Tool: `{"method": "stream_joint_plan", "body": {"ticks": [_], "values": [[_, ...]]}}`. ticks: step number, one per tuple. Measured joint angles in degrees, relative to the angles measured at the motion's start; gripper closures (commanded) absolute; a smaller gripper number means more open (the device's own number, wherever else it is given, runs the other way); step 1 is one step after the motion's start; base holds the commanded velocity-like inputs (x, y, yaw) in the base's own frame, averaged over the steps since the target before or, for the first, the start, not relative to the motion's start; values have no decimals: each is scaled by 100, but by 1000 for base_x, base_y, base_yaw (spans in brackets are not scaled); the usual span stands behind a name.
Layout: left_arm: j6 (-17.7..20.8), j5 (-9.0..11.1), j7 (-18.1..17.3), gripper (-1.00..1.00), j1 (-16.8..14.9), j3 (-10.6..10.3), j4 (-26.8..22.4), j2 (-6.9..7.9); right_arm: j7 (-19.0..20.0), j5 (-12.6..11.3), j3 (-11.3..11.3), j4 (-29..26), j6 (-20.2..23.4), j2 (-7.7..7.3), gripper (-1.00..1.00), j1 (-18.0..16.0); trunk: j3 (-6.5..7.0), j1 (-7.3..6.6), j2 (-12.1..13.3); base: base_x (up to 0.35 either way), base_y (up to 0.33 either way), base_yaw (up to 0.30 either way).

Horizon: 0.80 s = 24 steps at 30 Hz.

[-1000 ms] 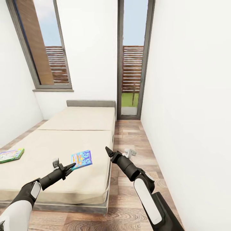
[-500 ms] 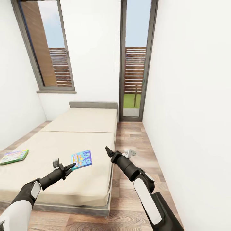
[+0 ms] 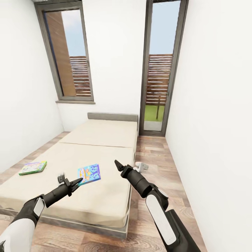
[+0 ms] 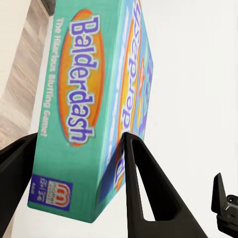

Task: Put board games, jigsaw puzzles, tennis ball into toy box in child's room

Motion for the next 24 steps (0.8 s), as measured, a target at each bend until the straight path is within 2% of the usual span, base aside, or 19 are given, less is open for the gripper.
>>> {"method": "stream_joint_plan", "body": {"ticks": [24], "values": [[-3, -6, 8, 100, 0, 5, 0, 0, 0, 0, 0, 0, -2, -10, -100, 0, 585, -527, 963, 0, 0, 208]]}}
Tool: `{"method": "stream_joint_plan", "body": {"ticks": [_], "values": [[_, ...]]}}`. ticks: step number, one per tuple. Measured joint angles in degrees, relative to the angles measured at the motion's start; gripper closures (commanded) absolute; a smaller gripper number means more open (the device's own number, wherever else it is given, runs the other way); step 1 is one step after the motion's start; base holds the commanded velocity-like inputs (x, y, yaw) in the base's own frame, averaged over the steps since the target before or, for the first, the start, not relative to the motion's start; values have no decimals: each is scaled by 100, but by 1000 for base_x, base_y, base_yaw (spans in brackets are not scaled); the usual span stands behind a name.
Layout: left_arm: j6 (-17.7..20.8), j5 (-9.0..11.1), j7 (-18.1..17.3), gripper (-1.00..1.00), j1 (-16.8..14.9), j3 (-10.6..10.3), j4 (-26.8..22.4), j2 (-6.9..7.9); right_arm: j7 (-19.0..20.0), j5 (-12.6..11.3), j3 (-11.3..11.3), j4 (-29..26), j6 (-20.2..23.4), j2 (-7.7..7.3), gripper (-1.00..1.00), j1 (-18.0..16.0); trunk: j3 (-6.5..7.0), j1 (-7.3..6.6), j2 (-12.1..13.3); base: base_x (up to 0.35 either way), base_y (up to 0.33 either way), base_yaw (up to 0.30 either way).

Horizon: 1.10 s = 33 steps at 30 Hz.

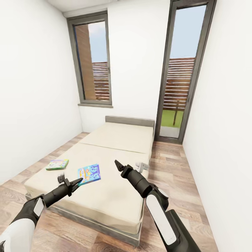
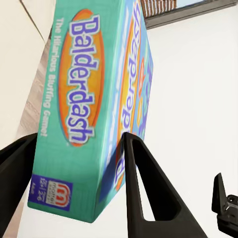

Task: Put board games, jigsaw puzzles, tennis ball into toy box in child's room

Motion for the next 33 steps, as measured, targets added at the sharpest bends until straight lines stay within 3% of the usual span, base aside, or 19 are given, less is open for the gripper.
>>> {"method": "stream_joint_plan", "body": {"ticks": [25, 33], "values": [[8, 12, -10, 100, 1, 35, -1, 16, 0, 9, 2, 0, -6, 22, -100, 0, 486, -549, 1003, 0, 0, 58], [8, 5, -43, 100, 8, 45, -16, 17, 0, 0, 0, 6, -6, 46, -100, 0, 508, -551, 1005, 41, 0, 236]]}}
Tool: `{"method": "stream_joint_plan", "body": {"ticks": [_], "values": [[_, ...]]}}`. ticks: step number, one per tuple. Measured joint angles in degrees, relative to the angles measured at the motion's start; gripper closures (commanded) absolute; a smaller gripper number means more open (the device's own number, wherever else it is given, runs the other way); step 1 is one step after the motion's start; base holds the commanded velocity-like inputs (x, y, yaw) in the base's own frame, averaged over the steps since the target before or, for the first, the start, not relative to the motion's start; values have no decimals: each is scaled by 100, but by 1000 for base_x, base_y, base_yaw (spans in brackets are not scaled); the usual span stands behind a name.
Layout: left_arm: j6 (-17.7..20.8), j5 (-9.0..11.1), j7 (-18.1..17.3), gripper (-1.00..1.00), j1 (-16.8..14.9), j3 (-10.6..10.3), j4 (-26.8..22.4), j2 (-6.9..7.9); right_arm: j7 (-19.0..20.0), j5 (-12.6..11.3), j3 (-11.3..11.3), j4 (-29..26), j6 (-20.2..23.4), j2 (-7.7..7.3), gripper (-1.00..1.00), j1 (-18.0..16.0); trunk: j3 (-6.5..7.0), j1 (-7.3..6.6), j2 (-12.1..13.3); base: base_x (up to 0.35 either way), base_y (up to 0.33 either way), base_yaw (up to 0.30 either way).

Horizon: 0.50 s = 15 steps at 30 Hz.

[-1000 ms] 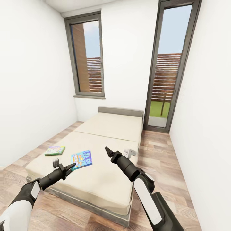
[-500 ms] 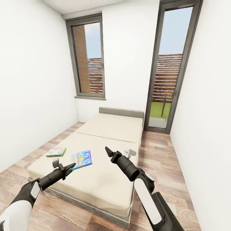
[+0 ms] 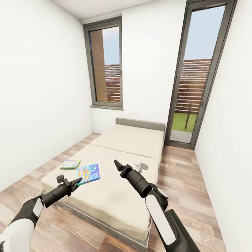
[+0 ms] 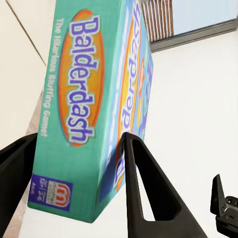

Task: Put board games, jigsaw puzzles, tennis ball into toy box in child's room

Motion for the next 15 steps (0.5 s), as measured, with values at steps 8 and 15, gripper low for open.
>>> {"method": "stream_joint_plan", "body": {"ticks": [8, 15], "values": [[8, 2, 9, 100, 0, 2, -2, 8, 0, -1, 0, 2, -8, -20, -100, 0, 17, 1, 0, 4, 16, 175], [4, 2, 19, 100, 0, 3, -2, 9, 0, 1, 1, 0, -112, -43, -100, 1, 18, 0, 0, 0, 9, 4]]}}
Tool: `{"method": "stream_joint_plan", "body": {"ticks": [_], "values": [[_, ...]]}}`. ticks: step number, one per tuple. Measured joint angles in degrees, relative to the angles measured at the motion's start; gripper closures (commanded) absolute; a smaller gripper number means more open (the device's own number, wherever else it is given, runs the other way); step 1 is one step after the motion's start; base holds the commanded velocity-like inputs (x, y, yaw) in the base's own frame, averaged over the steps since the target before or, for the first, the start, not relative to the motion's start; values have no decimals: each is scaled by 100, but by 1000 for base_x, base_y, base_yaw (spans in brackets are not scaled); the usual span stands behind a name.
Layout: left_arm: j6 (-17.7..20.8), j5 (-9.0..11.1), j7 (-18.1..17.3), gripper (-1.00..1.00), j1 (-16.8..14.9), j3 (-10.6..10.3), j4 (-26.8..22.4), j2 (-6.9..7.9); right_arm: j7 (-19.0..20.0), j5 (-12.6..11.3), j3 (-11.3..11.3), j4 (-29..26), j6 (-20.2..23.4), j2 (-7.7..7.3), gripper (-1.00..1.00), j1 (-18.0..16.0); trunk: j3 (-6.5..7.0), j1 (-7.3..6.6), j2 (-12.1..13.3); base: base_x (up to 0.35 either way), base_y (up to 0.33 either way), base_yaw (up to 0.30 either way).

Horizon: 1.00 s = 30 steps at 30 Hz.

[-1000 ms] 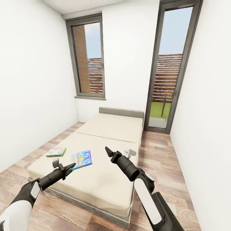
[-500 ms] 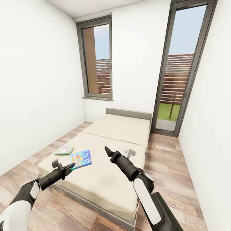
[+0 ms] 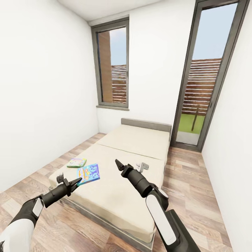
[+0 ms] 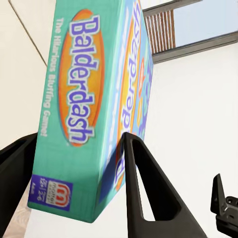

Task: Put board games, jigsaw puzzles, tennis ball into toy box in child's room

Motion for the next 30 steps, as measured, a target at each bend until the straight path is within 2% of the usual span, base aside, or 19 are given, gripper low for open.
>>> {"method": "stream_joint_plan", "body": {"ticks": [7, 17, 28, 30], "values": [[0, -1, 1, 100, 0, -1, -1, 0, -27, 68, 31, -5, -10, 20, -100, -1, 4, 0, 0, 0, 15, 120], [-3, -4, 7, 100, 1, -2, -1, 0, -32, 61, 33, -5, -8, 22, -100, 0, 34, 0, 0, 0, 154, 262], [1, -10, -1, 100, 1, 4, 0, 1, -32, 44, 33, -5, -2, 32, -100, -1, 70, 0, 0, 0, 17, 270], [5, -7, -1, 100, 1, 5, 0, 1, -32, 43, 33, -5, -3, 30, -100, -1, 112, -43, 79, 0, 1, 270]]}}
